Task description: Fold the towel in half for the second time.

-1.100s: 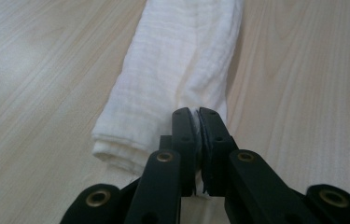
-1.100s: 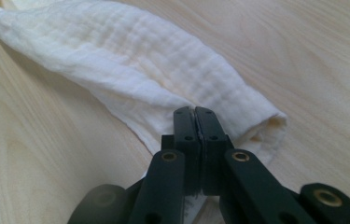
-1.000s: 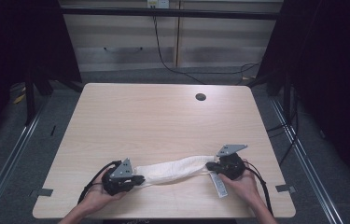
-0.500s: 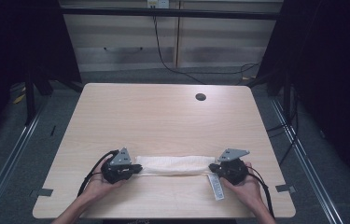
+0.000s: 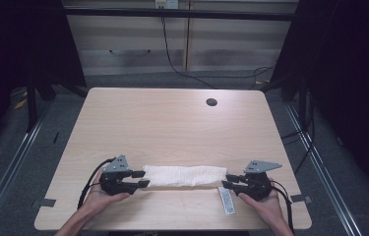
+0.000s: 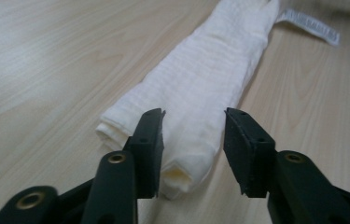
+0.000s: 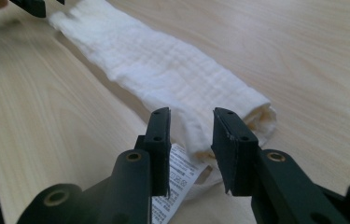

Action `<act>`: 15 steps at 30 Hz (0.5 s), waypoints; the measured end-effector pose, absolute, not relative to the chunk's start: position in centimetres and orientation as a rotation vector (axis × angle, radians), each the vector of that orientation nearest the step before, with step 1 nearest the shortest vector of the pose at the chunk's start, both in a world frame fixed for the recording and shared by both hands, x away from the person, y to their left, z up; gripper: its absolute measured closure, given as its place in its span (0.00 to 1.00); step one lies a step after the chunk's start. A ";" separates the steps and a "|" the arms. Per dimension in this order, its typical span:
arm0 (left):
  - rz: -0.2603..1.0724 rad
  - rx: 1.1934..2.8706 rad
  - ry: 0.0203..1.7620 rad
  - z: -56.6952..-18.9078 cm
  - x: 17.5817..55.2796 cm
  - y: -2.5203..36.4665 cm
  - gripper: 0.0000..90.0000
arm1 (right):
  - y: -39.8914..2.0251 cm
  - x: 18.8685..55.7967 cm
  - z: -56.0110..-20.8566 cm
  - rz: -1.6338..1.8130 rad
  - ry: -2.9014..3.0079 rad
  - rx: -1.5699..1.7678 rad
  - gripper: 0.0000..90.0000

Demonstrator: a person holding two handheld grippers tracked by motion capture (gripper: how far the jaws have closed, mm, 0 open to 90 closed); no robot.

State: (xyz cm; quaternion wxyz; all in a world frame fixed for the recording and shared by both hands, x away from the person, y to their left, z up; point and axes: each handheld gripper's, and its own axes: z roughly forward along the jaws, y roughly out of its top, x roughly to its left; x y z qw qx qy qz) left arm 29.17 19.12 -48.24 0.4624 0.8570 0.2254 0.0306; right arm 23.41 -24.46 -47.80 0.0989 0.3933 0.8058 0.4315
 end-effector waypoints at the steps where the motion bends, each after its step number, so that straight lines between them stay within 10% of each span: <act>1: 0.077 2.099 0.568 -48.0 29.2 19.3 0.61 | -24.6 23.3 -47.6 1.291 2.376 1.162 0.74; 15: 0.129 2.061 0.738 -46.2 29.2 22.1 0.39 | -26.6 23.2 -45.0 1.330 2.191 1.238 0.57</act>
